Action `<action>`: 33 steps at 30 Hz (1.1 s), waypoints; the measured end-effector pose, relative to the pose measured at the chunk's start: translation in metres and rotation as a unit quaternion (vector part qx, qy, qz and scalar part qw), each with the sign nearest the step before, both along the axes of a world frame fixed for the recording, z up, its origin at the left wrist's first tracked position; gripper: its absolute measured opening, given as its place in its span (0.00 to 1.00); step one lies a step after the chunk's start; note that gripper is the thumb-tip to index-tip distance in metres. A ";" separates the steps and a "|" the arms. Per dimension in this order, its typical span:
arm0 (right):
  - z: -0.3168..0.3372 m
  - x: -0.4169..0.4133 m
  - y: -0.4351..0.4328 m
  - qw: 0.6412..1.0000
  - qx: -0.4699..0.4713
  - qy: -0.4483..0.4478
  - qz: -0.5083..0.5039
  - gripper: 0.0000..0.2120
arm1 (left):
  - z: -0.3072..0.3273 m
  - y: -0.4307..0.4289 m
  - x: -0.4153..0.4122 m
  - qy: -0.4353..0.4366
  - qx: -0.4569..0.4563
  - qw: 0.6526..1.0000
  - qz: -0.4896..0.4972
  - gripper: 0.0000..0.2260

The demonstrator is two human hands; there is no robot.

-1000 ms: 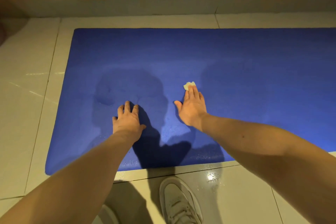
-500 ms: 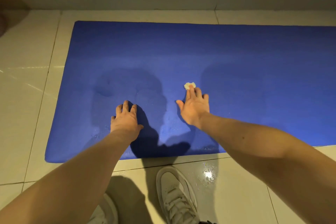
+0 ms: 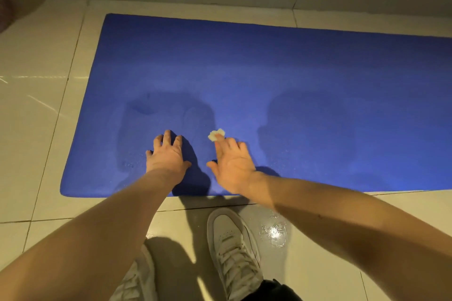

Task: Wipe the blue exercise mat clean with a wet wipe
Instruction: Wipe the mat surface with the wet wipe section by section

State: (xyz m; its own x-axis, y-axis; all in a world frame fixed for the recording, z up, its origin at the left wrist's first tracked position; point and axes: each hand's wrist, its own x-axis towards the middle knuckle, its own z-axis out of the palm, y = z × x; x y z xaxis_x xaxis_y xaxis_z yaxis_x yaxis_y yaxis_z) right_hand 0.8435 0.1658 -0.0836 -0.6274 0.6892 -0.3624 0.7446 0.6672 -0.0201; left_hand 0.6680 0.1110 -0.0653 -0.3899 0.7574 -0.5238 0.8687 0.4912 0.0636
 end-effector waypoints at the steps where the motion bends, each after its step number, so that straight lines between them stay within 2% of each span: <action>1: 0.001 0.009 0.013 0.999 0.023 -0.023 -0.007 0.35 | 0.000 -0.003 -0.001 -0.002 0.002 1.000 0.000 0.37; 5: 0.010 0.045 0.063 0.988 0.056 -0.115 -0.091 0.34 | -0.001 -0.020 -0.002 -0.003 0.005 1.000 0.003 0.37; 9: 0.004 0.036 0.051 0.988 0.042 -0.096 -0.112 0.36 | -0.001 -0.028 -0.001 0.002 0.005 1.000 0.009 0.37; 11: -0.007 0.021 0.020 0.992 0.048 -0.094 -0.063 0.37 | -0.001 -0.028 0.001 0.002 0.005 1.000 0.012 0.37; 13: -0.010 0.011 -0.014 0.997 0.047 -0.055 -0.011 0.37 | -0.001 -0.027 0.001 -0.001 0.005 1.000 0.017 0.37; 15: -0.009 0.010 -0.036 1.000 -0.001 0.028 0.005 0.36 | -0.001 -0.028 0.002 -0.004 0.005 1.000 0.019 0.37; 17: -0.006 0.015 -0.044 0.997 -0.030 0.066 0.017 0.35 | -0.003 -0.029 0.002 -0.003 0.006 1.000 0.019 0.37; 21: -0.007 0.038 -0.007 1.000 0.022 -0.016 -0.013 0.35 | -0.003 -0.032 0.002 -0.005 0.003 1.000 0.019 0.37; 24: -0.001 0.058 0.020 0.996 0.017 -0.027 -0.083 0.34 | -0.001 -0.040 0.001 -0.014 0.000 1.000 0.019 0.37; 27: 0.001 0.051 0.013 0.994 0.034 -0.027 -0.099 0.33 | 0.000 -0.049 0.000 -0.017 -0.001 1.000 0.021 0.38; 30: 0.000 0.031 -0.030 0.999 0.031 -0.006 -0.039 0.32 | 0.001 -0.050 0.000 -0.027 -0.007 0.999 0.020 0.39; 33: -0.002 0.026 -0.058 0.996 -0.028 0.068 0.041 0.29 | 0.000 -0.050 0.001 -0.019 -0.011 1.000 0.018 0.39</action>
State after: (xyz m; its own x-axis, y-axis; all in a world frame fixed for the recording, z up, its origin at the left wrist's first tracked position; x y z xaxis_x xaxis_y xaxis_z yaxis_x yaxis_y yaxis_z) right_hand 0.8696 0.1073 -0.0857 -0.7273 0.6138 -0.3072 0.6748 0.7212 -0.1566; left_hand 0.6690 0.0612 -0.0651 -0.3966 0.7308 -0.5555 0.8476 0.5239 0.0841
